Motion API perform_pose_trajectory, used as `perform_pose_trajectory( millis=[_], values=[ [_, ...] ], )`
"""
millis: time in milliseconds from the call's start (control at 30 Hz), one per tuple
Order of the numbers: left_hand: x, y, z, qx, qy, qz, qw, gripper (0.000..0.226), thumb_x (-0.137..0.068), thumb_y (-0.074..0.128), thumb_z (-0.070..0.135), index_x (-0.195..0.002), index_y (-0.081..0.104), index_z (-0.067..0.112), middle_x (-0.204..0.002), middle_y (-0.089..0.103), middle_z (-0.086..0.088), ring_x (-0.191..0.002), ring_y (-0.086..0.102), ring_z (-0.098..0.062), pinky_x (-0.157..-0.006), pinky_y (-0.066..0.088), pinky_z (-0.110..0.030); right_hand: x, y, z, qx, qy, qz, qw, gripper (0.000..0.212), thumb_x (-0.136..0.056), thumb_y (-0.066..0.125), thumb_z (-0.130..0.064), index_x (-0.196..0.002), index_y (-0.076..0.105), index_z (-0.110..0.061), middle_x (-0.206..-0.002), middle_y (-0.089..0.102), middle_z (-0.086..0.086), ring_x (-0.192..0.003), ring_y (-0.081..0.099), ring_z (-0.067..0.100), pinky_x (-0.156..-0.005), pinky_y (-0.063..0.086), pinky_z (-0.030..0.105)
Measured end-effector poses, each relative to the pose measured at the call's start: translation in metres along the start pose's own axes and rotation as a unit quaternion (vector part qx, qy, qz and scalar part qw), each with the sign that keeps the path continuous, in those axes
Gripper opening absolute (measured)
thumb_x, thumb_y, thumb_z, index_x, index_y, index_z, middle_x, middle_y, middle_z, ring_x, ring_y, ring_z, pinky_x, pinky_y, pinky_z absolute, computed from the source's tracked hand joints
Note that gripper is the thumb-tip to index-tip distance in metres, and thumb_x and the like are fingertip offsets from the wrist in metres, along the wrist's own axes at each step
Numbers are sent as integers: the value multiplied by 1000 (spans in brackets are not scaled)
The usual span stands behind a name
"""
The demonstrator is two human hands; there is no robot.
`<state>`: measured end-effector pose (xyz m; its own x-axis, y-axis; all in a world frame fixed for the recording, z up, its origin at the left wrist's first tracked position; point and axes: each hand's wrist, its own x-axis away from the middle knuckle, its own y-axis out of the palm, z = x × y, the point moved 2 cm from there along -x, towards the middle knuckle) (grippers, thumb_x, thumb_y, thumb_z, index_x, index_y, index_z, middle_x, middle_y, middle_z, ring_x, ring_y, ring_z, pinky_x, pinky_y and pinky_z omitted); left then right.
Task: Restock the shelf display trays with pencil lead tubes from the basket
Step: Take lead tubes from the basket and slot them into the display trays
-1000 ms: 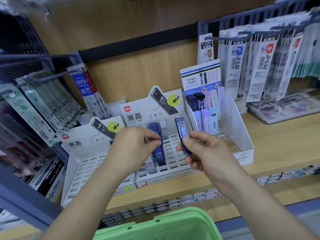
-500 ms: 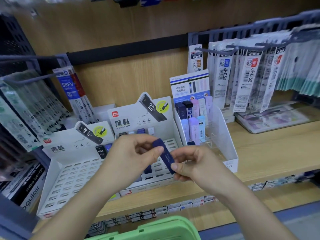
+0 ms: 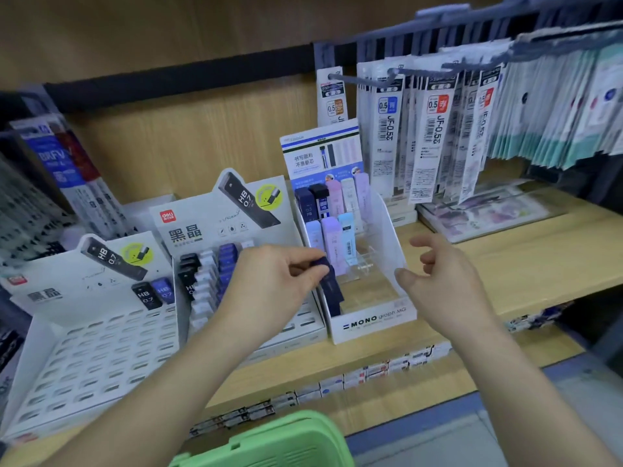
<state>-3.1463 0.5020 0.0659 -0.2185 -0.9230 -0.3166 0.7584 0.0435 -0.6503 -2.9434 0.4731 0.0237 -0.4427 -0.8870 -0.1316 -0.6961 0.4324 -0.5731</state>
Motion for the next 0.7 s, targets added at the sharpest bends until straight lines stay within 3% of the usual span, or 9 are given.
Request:
perform_pose_trajectory(
  millis=[67,167,267,367,533,633,700],
  values=[
    [-1,5,1,-66,34,-14,997,17,-85,71,22,-101,76,22,-81,72,15,-74,63,2,-71,49,-12,1,5,0,-3,4,-41,999,45,-89,65,-21,-131,50,-23,-110,59,5,-95,56,20,-75,42,30],
    [-4,13,4,-175,101,-46,978,20,-89,66,25,-106,74,20,-94,72,4,-83,64,-10,-81,50,-28,2,9,0,2,10,-76,997,47,-90,63,-21,-134,47,-24,-103,64,3,-89,62,24,-74,50,36],
    [-6,20,5,-231,113,-62,964,20,-89,63,26,-106,73,20,-97,65,3,-90,61,-17,-82,50,-35,2,11,1,12,3,-77,997,46,-91,62,-18,-134,46,-25,-102,64,2,-87,61,24,-69,48,33],
    [-7,25,6,-273,115,-47,954,22,-91,60,29,-109,70,23,-101,63,5,-94,59,-17,-83,49,-35,0,11,3,16,-3,-82,997,50,-91,62,-15,-137,46,-26,-103,64,1,-90,61,23,-68,43,30],
    [-9,24,4,-300,102,-14,948,21,-88,63,27,-109,65,23,-108,58,5,-96,58,-17,-76,41,-26,-2,14,7,-9,-5,-90,996,54,-89,65,-14,-139,46,-24,-100,62,1,-91,61,23,-72,48,32],
    [-9,21,2,-281,80,-8,956,22,-85,67,27,-107,66,22,-106,59,4,-96,58,-17,-79,42,-27,0,10,4,17,-36,-11,999,51,-89,63,-14,-137,50,-20,-115,60,4,-102,59,22,-78,41,26],
    [-6,17,3,-263,77,0,962,20,-86,66,30,-105,67,23,-102,60,5,-93,57,-15,-79,43,-26,4,2,-6,0,-79,59,995,38,-88,62,-11,-125,58,-19,-109,62,1,-95,59,17,-77,39,23]
  ],
)
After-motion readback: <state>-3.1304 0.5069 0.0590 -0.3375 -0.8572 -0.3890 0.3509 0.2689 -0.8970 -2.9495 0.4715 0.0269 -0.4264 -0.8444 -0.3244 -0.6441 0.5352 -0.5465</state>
